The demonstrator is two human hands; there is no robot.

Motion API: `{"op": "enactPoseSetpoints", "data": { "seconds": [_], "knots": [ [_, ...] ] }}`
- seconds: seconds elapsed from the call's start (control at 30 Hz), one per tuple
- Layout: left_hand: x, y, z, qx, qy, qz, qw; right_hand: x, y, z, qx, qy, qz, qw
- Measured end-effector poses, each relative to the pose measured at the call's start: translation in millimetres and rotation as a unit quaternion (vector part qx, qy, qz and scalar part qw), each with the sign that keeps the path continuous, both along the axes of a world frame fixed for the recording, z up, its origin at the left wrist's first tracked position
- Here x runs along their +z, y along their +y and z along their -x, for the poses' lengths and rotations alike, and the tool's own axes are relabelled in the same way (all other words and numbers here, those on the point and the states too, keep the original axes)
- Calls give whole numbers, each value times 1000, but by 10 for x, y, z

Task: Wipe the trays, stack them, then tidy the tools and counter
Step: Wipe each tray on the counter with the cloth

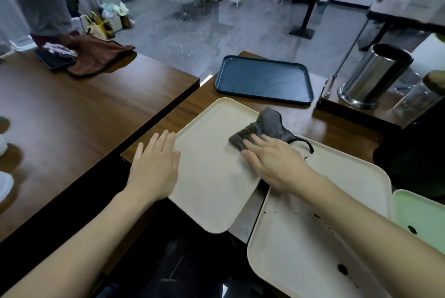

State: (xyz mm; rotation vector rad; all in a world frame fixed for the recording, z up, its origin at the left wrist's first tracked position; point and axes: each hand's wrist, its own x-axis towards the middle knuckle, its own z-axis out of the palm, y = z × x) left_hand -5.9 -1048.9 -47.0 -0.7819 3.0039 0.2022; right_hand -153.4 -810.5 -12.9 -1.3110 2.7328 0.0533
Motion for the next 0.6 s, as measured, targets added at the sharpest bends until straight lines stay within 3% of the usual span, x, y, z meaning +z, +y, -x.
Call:
{"op": "enactPoseSetpoints", "data": {
  "seconds": [0.13,0.3,0.4,0.6],
  "knots": [
    [4,-2,16,-5,-4,3,1000,-73,-382,77,-49,-13,33,998],
    [-30,-45,-13,-13,-1,21,1000,-163,-769,-620,76,-83,66,991],
    [-42,-48,-17,-10,2,14,1000,-166,-533,-734,94,-80,55,991],
    [-22,-2,16,-1,13,-8,1000,-58,-9,23,-3,-29,9,1000]
  ]
}}
